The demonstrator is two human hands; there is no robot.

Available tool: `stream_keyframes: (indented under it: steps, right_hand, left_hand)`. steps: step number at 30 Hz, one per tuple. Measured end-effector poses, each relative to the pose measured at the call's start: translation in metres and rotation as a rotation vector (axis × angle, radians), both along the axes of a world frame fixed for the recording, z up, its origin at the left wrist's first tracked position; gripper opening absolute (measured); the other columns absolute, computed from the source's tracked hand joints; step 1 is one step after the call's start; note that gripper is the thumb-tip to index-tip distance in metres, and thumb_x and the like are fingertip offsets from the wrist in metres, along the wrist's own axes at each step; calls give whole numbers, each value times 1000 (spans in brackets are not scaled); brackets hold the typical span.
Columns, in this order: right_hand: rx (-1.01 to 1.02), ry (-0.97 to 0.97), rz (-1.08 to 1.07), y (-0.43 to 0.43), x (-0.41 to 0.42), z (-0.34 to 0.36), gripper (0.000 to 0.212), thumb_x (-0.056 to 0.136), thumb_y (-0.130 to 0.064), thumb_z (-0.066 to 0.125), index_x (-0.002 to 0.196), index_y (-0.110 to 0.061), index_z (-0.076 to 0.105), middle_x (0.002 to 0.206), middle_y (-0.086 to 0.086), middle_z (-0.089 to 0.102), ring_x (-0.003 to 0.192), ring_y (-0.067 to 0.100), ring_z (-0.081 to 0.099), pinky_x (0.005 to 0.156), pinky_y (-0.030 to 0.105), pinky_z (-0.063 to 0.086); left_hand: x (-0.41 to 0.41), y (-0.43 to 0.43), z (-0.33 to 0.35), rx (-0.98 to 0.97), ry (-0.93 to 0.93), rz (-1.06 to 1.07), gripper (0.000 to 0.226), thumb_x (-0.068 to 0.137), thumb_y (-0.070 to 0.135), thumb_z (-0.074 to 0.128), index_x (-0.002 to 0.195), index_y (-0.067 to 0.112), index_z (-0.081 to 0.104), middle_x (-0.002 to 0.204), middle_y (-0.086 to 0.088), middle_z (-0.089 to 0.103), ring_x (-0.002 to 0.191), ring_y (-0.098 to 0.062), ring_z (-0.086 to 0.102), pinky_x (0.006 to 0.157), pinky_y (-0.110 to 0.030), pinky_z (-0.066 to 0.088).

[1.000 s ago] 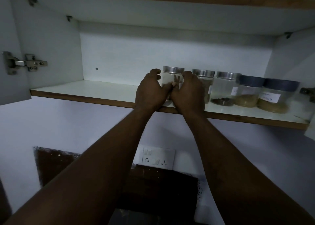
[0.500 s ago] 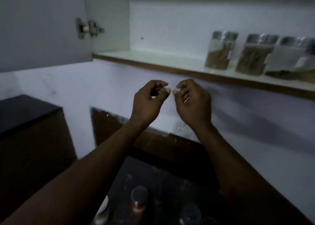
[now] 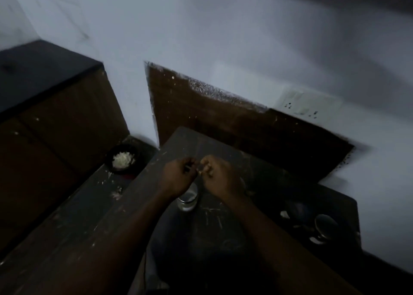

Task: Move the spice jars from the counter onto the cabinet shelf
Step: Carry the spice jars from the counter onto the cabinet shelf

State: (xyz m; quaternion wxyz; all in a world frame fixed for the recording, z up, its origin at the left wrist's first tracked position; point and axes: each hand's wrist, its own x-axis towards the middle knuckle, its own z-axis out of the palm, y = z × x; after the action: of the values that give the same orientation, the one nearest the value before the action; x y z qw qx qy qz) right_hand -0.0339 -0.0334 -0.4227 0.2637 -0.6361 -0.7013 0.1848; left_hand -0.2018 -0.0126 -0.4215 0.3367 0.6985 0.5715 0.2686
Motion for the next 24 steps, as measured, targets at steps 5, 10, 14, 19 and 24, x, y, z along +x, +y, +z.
stream_keyframes:
  steps: [5,10,14,19,24]
  right_hand:
    - [-220,-14,-61,-2,-37,-50,39,83,-21,70,120,-27,58,112,-3,67,100,20,66,84,33,53]
    - [-462,-119,-57,-10,-54,-89,86,82,-32,78,154,-23,32,156,5,38,137,29,48,108,40,44]
    - [-584,0,-63,-16,-61,-100,100,86,-37,77,162,-23,13,167,5,22,149,27,32,118,41,34]
    - [-572,22,-80,-16,-61,-92,99,87,-20,75,163,-24,13,167,6,24,149,27,32,120,44,34]
    - [-387,90,-136,-15,-44,-62,92,86,-18,75,161,-21,21,164,5,33,149,22,35,121,42,34]
  left_hand:
    - [-37,2,-65,-38,199,-71,46,79,31,80,124,24,69,126,-1,68,115,-20,62,98,-36,44]
    - [-52,5,-112,-151,403,-243,98,73,49,80,156,22,36,160,-5,38,145,-26,35,114,-38,25]
    - [-46,8,-131,-194,368,-313,104,77,37,81,161,21,22,160,-8,36,139,-30,42,114,-39,32]
    - [-40,15,-132,-170,286,-319,97,78,39,81,158,23,29,152,-8,47,127,-28,55,105,-40,46]
    - [-34,18,-93,-121,5,-217,99,63,64,76,150,32,42,142,0,55,124,-18,57,96,-29,44]
